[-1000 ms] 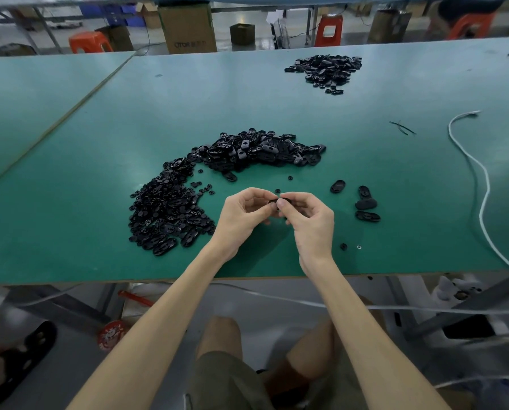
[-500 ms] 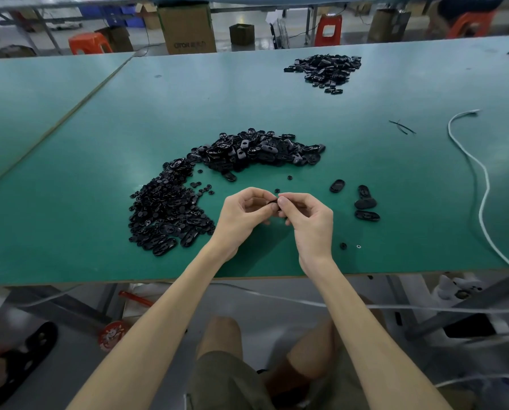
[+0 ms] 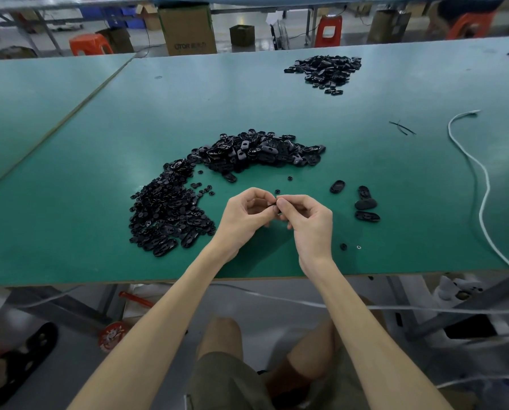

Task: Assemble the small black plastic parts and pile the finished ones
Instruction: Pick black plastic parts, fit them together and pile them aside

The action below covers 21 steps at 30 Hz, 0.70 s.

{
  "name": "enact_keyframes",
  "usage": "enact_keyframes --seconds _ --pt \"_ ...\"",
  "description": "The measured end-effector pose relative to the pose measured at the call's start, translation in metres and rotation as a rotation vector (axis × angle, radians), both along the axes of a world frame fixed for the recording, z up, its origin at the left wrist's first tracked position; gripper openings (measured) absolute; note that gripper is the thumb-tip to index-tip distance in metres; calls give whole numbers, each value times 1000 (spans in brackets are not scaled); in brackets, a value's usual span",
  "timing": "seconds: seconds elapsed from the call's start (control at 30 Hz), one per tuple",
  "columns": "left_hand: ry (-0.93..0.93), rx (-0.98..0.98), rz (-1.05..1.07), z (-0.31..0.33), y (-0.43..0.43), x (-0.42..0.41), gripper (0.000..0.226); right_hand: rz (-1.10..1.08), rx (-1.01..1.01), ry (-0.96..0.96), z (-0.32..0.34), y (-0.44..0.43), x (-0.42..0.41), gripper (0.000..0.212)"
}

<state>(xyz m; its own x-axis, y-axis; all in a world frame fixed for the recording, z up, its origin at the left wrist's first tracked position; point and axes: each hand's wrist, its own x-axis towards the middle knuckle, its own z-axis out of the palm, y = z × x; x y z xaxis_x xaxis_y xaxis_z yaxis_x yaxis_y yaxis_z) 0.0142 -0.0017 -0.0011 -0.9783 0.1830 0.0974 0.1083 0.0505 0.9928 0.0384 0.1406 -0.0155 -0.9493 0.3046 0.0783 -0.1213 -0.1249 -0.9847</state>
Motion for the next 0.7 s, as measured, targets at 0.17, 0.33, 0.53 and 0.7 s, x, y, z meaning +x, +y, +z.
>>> enact_keyframes --seconds 0.17,0.33,0.53,0.7 --pt "3 -79 42 -2 3 -1 10 10 40 -1 0 -2 -1 9" --pt "6 -126 75 -2 4 -1 13 24 80 -2 0 -3 -2 10" --pt "12 -162 103 -2 7 -2 13 23 109 -17 0 -4 -3 9" --pt "7 -79 50 -3 0 -2 11 -11 99 -12 0 -2 0 12"
